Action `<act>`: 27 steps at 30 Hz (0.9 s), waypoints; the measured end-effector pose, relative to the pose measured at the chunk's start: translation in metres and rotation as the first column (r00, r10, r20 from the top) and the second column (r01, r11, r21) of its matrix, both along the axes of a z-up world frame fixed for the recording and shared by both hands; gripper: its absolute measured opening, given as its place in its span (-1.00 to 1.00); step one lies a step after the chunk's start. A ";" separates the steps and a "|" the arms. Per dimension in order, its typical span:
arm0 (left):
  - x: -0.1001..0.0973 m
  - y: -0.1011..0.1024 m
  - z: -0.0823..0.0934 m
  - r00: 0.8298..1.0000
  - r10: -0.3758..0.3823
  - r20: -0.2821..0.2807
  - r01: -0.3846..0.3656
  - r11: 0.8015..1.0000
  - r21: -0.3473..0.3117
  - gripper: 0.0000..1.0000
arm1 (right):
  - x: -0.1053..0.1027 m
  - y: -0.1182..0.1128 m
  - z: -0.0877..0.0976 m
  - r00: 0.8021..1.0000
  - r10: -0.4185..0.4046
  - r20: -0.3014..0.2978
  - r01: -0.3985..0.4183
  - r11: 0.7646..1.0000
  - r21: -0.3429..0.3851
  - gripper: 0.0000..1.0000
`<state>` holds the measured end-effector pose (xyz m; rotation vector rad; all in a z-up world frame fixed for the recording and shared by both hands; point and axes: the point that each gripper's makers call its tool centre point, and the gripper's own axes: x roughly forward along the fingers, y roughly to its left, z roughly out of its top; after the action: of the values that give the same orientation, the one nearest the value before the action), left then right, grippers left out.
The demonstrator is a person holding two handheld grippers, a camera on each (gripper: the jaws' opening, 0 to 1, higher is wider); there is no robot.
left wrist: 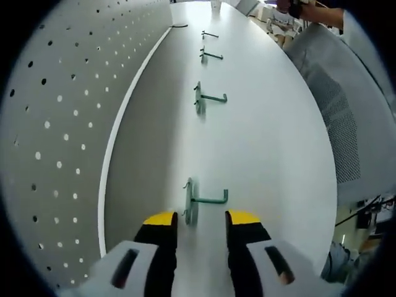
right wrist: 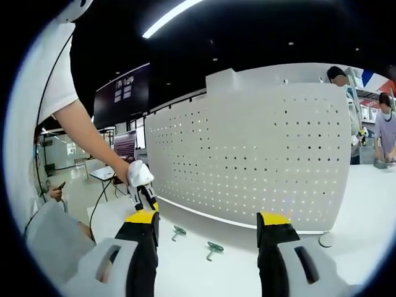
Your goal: Insert the hook assembly into the mounting plate slot until the hook locks in place.
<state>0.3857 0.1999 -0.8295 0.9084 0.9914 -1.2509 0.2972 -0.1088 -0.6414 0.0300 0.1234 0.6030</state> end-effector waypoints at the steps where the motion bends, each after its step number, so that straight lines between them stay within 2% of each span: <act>1: 0.001 0.000 0.000 1.000 0.013 0.001 -0.013 1.000 -0.002 -0.51 | 0.000 0.000 -0.001 1.000 0.000 -0.001 0.000 1.000 0.000 0.22; 4: 0.006 0.000 0.000 0.997 0.075 0.006 -0.075 0.997 -0.015 -0.61 | 0.000 0.000 -0.002 1.000 0.002 -0.008 -0.002 1.000 0.001 0.21; 7: 0.009 0.000 0.000 0.995 0.097 0.015 -0.097 0.995 -0.013 -0.70 | -0.001 0.001 -0.004 1.000 0.007 -0.013 -0.007 1.000 -0.002 0.20; 17: 0.011 -0.003 -0.001 0.996 0.068 0.056 -0.069 0.997 0.015 -0.88 | -0.001 0.001 -0.005 1.000 0.009 -0.014 -0.009 1.000 0.005 0.19; 27: 0.014 -0.002 -0.001 0.996 0.058 0.072 -0.060 0.998 0.030 -0.92 | -0.001 0.001 -0.004 1.000 0.006 -0.013 -0.006 1.000 0.004 0.18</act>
<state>0.4001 0.1978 -0.8305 0.9354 0.9777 -1.1487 0.2958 -0.1083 -0.6451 0.0376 0.1354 0.6094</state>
